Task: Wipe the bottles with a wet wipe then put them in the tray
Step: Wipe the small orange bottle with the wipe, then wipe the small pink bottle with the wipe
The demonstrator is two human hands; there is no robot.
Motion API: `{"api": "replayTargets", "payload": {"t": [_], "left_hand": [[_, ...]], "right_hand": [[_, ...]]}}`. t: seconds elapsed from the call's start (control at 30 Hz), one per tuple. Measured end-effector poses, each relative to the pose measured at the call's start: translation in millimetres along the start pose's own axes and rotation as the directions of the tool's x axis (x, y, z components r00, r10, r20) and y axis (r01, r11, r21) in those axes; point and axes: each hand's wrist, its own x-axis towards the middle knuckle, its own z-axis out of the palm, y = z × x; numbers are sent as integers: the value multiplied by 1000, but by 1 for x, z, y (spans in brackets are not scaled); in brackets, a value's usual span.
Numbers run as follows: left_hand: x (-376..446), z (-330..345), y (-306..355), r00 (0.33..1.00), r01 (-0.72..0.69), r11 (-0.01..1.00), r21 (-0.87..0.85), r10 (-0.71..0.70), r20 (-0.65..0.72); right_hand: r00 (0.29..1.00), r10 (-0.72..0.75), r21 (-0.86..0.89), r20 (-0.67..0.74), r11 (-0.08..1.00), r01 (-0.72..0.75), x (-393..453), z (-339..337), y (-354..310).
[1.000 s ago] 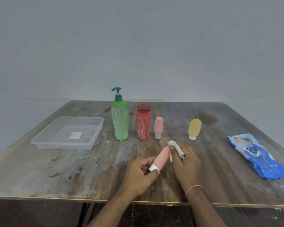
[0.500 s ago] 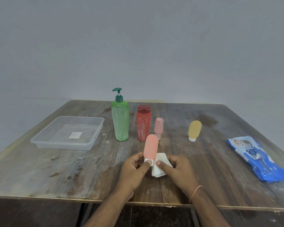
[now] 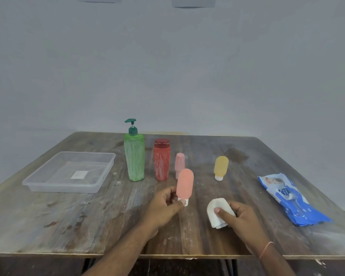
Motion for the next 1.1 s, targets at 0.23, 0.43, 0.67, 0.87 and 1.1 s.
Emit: {"api": "replayTargets", "payload": {"t": [0.23, 0.43, 0.67, 0.87, 1.1], "left_hand": [[67, 51, 19, 998, -45, 995, 84, 42, 40], [114, 69, 13, 1000, -3, 979, 204, 1, 7], [143, 77, 14, 1000, 7, 924, 382, 4, -27], [157, 80, 13, 1000, 23, 875, 484, -28, 2], [163, 82, 13, 999, 19, 841, 540, -32, 15]], "right_hand": [[998, 35, 56, -46, 998, -33, -7, -32, 10], [1000, -3, 28, -10, 1000, 3, -3, -32, 12], [1000, -23, 41, 15, 999, 23, 2, -34, 20], [1000, -10, 80, 17, 997, 8, 4, -34, 24], [1000, -12, 93, 20, 996, 10, 3, -35, 22]]}}
